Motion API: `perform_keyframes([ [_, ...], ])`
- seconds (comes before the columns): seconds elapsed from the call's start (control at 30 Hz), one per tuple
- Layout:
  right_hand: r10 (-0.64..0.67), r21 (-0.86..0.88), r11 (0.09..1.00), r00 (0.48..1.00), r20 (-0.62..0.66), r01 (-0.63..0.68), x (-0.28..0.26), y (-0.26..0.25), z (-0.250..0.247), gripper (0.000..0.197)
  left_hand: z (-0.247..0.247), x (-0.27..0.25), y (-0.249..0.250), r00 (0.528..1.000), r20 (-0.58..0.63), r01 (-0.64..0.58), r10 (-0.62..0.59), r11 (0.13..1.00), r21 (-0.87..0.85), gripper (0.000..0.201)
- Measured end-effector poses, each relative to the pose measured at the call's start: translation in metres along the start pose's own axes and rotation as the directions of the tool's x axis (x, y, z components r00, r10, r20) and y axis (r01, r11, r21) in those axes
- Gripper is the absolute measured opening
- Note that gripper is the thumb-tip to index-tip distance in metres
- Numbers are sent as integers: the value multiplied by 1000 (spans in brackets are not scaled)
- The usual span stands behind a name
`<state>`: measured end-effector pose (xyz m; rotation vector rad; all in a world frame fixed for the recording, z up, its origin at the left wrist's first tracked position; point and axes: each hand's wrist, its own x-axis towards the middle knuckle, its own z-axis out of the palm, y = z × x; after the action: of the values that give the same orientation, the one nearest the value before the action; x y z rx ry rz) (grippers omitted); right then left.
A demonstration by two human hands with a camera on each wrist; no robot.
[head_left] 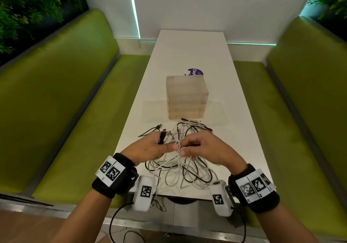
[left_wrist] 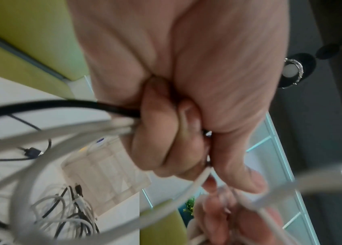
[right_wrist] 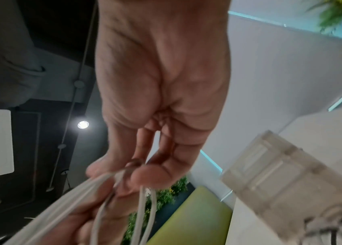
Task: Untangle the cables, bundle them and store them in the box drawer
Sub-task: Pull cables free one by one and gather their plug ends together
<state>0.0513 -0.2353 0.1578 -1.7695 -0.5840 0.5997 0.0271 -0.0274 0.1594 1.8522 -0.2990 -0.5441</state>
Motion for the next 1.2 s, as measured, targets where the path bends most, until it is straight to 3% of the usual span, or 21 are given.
perform_keyframes([
  [0.07, -6, 48, 999, 999, -46, 8, -1, 0, 6, 5, 1, 0, 3, 1000, 4, -30, 30, 999, 43, 35],
  [0.13, -8, 104, 994, 998, -67, 15, -2, 1, 9, 3, 0, 1, 2, 999, -14, -29, 30, 999, 45, 55],
  [0.17, -8, 121, 992, 998, -57, 15, -3, 1, 10, 3, -1, 2, 1, 999, -25, -28, 29, 999, 16, 56],
  [0.27, 13, 130, 991, 1000, 23, -16, -6, 7, 14, 6, -4, 0, -3, 994, -107, -39, 24, 990, -138, 37],
  [0.43, 155, 60, 985, 979, 136, -164, -13, 38, 24, 10, -9, -1, -5, 950, -307, -155, 61, 944, -290, 25],
  [0.5, 252, -53, 968, 939, 235, -247, -17, 54, 32, 2, -12, -3, -2, 932, -355, -194, 66, 922, -336, 24],
  [0.6, 438, -177, 899, 824, 360, -401, -23, 77, 46, 8, -15, -3, 2, 919, -385, -235, 81, 898, -373, 22],
  [0.7, 525, -250, 851, 770, 361, -462, -29, 94, 58, 7, -16, -2, 4, 914, -396, -249, 86, 890, -382, 19],
  [0.87, 471, -344, 854, 861, 191, -390, -33, 114, 69, 12, -15, -5, 7, 922, -374, -268, 97, 858, -438, 27],
  [0.93, 472, -477, 818, 849, 238, -321, -33, 114, 70, 16, -16, -6, 8, 916, -390, -284, 91, 834, -473, 25],
  [1.03, 498, -638, 749, 788, 362, -180, -32, 114, 68, 37, -18, -8, 8, 898, -435, -318, 69, 785, -532, 21],
  [1.1, 477, -607, 767, 817, 324, -207, -27, 109, 61, 36, -20, -9, 8, 885, -463, -337, 52, 757, -559, 21],
  [1.2, 438, -340, 859, 893, 105, -382, -13, 96, 49, 19, -20, -11, 9, 880, -473, -343, 37, 738, -581, 21],
])
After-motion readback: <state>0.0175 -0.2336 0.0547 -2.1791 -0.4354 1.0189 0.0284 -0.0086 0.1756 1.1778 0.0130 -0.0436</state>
